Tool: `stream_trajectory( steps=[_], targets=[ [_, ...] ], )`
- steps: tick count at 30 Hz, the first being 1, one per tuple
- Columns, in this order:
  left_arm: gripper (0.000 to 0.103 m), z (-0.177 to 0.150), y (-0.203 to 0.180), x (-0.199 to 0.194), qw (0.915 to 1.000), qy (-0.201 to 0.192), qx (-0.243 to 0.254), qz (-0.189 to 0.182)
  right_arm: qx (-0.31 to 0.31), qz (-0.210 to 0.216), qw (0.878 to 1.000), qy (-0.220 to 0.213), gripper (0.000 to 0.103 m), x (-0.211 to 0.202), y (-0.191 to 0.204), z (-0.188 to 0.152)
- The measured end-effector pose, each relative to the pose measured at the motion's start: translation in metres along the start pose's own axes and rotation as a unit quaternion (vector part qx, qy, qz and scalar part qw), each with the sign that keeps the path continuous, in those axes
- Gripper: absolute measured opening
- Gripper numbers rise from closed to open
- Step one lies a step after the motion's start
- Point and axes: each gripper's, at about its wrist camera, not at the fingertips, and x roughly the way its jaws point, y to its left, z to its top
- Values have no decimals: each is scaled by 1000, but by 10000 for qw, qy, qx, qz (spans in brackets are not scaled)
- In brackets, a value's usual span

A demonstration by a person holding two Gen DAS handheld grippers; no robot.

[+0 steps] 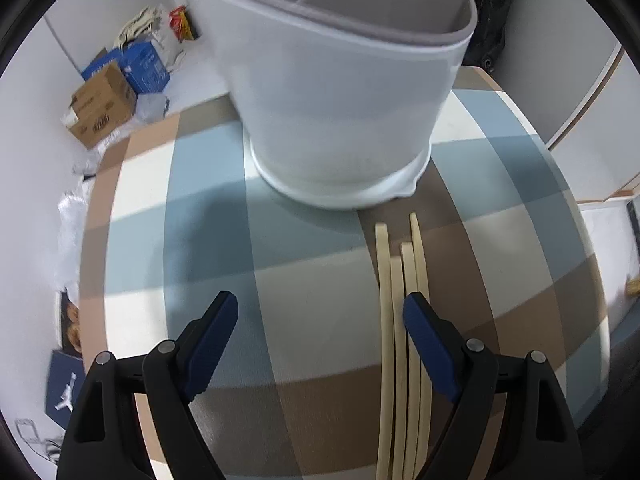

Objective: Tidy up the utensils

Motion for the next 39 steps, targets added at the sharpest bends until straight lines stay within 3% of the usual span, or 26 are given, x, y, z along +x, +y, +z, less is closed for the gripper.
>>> stream_trajectory(
  steps=[8,14,17,28,34,39],
  targets=[
    [78,1,8,4,9996,239,-85,-104,156,56,9999,-40,103,-2,-7,4],
    [78,1,19,-6,9989,61,-327,-331,272,154,9995,-12,103,-2,-9,5],
    [78,6,15,0,9994,113,-291,-120,223,192,9996,-15,103,-2,-6,5],
    [78,7,6,8,9991,384,-141,-83,251,190,9995,-58,103,-4,-6,5],
    [78,6,12,-8,9988,64,-244,-415,215,212,9995,-101,103,-7,-5,5],
    [78,4,13,-6,9992,93,-290,-247,255,237,9994,-78,103,-6,-6,5]
  ],
)
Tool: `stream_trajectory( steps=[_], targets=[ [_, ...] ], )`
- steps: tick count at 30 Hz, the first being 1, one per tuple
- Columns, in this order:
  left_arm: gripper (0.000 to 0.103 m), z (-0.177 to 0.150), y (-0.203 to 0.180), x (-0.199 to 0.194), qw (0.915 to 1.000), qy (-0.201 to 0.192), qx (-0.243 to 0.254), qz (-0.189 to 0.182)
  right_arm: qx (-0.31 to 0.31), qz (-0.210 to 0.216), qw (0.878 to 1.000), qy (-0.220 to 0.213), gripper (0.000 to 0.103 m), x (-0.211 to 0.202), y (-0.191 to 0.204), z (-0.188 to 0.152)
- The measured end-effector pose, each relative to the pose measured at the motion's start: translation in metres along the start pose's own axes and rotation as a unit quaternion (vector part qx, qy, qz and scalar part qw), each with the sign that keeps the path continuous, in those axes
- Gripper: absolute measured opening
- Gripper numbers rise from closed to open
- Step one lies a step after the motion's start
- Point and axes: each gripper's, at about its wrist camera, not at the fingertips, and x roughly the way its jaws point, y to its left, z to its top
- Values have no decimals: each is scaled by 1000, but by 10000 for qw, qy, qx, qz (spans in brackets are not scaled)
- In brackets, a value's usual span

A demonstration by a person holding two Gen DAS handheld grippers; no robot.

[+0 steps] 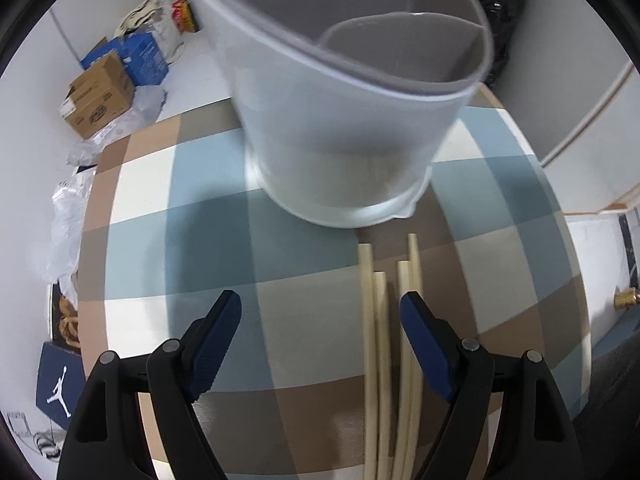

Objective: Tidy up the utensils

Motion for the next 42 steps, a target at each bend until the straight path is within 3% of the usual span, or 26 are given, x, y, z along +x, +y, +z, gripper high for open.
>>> stream_trajectory(
  steps=[3,7,18,28,32,35,37,38,40,42],
  targets=[
    [78,1,5,4,9998,45,-168,34,-47,-1,10000,-13,103,-1,2,0],
    [78,1,1,9,9997,101,40,219,-39,-7,10000,-13,103,-1,2,0],
    [78,6,-3,7,9994,149,-75,313,-61,-4,10000,-3,103,0,3,0],
    [79,5,-4,8,9992,171,-96,341,-43,18,10000,39,103,1,2,1],
    [78,6,-12,12,9994,290,-32,164,-83,3,10000,31,103,1,3,0],
    [69,3,-14,11,9996,244,-21,110,-58,-28,10000,20,103,1,2,0],
    [49,3,-12,8,9996,227,-108,-111,-29,-42,10000,13,103,0,1,0],
    [43,3,-12,7,9997,182,-112,-101,-17,-46,10000,15,103,0,1,0],
    [20,3,-9,3,9997,110,-154,-151,-19,-47,10000,19,103,0,1,0],
    [12,1,-6,1,9994,91,-218,-267,-44,-51,10000,20,103,-1,2,0]
  ],
)
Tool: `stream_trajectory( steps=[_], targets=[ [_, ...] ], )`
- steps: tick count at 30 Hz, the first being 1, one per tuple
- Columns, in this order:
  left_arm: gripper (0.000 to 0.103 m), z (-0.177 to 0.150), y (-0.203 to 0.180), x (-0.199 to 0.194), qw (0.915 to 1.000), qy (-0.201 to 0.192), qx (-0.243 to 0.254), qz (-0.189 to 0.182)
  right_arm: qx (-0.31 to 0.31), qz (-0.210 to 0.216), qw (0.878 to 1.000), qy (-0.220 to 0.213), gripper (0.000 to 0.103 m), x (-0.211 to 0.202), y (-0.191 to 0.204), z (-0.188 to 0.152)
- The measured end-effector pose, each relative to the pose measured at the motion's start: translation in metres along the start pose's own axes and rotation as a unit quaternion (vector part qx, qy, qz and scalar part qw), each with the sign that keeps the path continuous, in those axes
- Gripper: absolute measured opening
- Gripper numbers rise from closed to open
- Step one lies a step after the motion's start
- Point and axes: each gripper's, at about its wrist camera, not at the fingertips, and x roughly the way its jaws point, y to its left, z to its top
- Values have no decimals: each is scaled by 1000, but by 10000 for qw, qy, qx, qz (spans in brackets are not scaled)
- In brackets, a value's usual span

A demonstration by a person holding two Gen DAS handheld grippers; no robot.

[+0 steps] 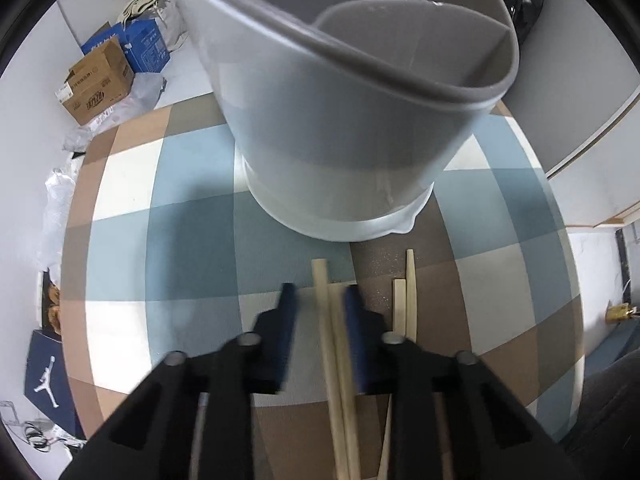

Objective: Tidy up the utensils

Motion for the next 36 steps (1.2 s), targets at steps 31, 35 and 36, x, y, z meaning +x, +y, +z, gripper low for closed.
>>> stream_trajectory(
  steps=[31,35,36],
  targets=[
    [11,4,20,2,9989,228,-173,-358,-567,-400,9971,314,103,18,17,-18],
    [2,-5,29,-1,9992,116,-157,-343,-551,-428,9969,372,103,21,15,-18],
    [2,-7,30,-2,9991,102,-177,-379,-556,-433,9968,386,103,22,15,-18]
  ],
)
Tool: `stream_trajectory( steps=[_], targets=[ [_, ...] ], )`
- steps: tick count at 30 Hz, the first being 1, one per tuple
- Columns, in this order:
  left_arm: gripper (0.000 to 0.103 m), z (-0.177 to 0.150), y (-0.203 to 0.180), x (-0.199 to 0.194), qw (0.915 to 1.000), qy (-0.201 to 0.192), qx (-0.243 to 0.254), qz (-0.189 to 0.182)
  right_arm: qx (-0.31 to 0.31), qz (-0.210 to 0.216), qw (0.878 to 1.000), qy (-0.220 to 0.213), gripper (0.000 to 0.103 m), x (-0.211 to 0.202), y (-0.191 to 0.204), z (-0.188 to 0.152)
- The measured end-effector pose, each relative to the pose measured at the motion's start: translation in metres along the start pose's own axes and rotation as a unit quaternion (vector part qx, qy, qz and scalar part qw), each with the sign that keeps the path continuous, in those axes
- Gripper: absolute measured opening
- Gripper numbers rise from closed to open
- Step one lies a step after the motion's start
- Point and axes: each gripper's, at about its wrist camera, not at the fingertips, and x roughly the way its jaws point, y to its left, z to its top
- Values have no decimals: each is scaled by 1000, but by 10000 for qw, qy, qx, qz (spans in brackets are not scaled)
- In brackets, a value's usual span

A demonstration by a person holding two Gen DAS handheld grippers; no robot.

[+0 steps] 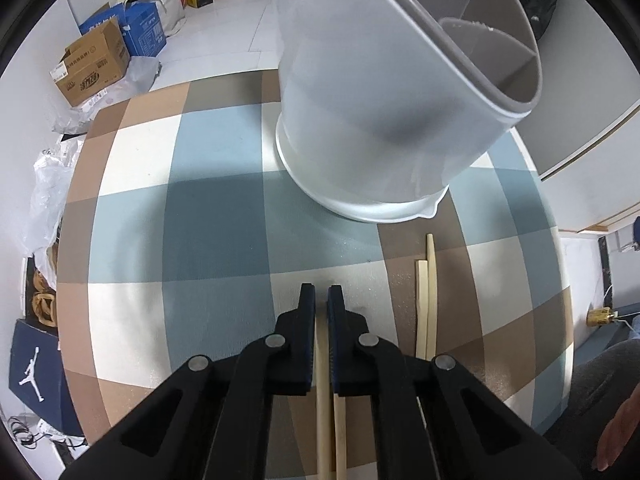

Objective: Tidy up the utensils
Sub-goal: 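Lift the held chopstick with the left gripper while the right grasps another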

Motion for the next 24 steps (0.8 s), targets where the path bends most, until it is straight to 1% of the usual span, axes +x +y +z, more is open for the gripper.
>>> stream_trajectory(
  steps=[7,10,12,14,16,17,20,21,23,24],
  targets=[
    [2,3,12,-24,9989,-411,-159,-164,-171,9,9995,257,103,11,10,-6],
    [2,-1,17,-38,9975,-642,-166,-222,-168,184,9988,432,103,17,15,-10],
    [2,-4,21,-46,9965,-760,-192,-297,-185,293,9978,569,100,22,18,-12],
    [2,-5,24,-54,9951,-895,-244,-351,-218,374,9963,739,88,28,24,-15],
    [2,-9,26,-64,9931,-1056,-291,-409,-192,476,9944,920,82,35,29,-18],
    [2,-10,27,-69,9919,-1142,-325,-457,-145,523,9930,1054,77,40,31,-20],
    [2,-9,33,-77,9876,-1415,-405,-553,-42,661,9884,1365,67,54,41,-25],
    [2,-8,34,-80,9864,-1482,-421,-571,-28,666,9875,1427,66,58,44,-27],
    [2,-11,40,-84,9835,-1620,-493,-644,-10,710,9844,1609,58,68,54,-30],
    [2,-12,44,-86,9821,-1661,-544,-695,-17,706,9835,1666,58,72,57,-31]
  ],
)
